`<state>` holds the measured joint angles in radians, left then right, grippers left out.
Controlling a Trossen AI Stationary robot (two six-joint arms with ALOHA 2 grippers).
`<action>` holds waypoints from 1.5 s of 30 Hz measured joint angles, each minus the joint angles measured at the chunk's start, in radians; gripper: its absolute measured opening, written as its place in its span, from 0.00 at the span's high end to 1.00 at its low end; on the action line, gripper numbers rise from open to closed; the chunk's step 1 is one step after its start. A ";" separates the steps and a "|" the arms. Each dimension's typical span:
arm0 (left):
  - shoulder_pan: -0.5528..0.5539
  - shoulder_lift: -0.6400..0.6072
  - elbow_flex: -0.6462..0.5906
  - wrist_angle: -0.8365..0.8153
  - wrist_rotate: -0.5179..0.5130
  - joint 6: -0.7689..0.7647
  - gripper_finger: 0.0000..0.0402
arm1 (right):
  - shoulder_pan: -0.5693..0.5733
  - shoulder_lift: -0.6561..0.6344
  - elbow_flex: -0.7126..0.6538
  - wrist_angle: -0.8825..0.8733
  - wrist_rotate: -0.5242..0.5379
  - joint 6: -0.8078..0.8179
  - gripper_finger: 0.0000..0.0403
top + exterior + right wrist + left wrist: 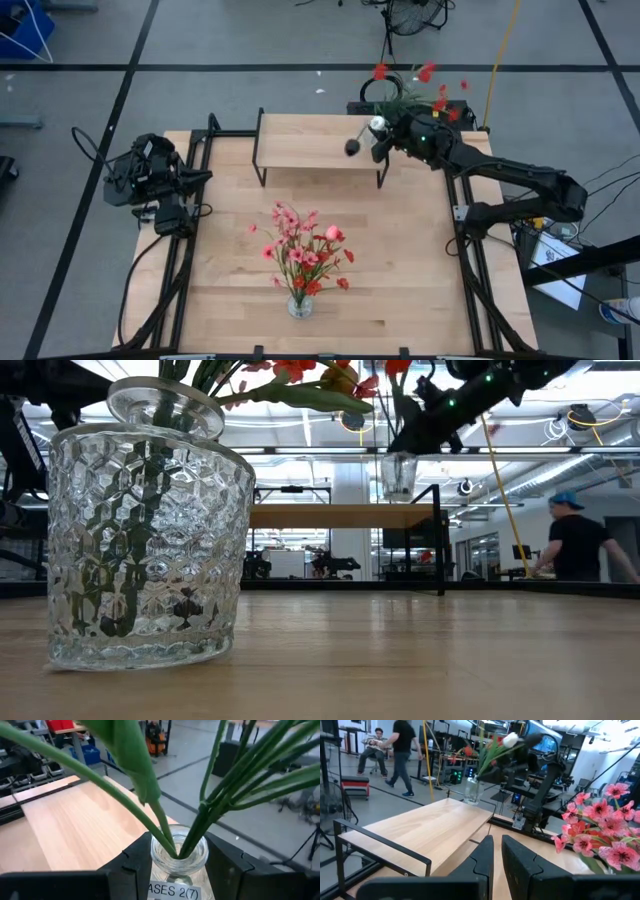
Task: Pick and place flowers into a vace then onto a shelf
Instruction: Put the right transparent vase with flowers on the shelf
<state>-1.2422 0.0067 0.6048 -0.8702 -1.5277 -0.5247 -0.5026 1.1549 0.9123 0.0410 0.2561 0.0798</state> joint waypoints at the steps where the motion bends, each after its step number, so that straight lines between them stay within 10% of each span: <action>1: 0.000 0.000 0.000 0.000 0.000 0.010 0.90 | -0.010 -0.001 -0.010 0.005 -0.017 0.008 0.66; 45: 0.000 0.000 0.000 0.000 -0.018 0.054 0.90 | -0.035 0.219 -0.096 0.091 -0.173 0.098 0.66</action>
<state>-1.2419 0.0063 0.6048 -0.8707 -1.5459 -0.4702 -0.5377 1.3739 0.8158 0.1321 0.0826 0.1777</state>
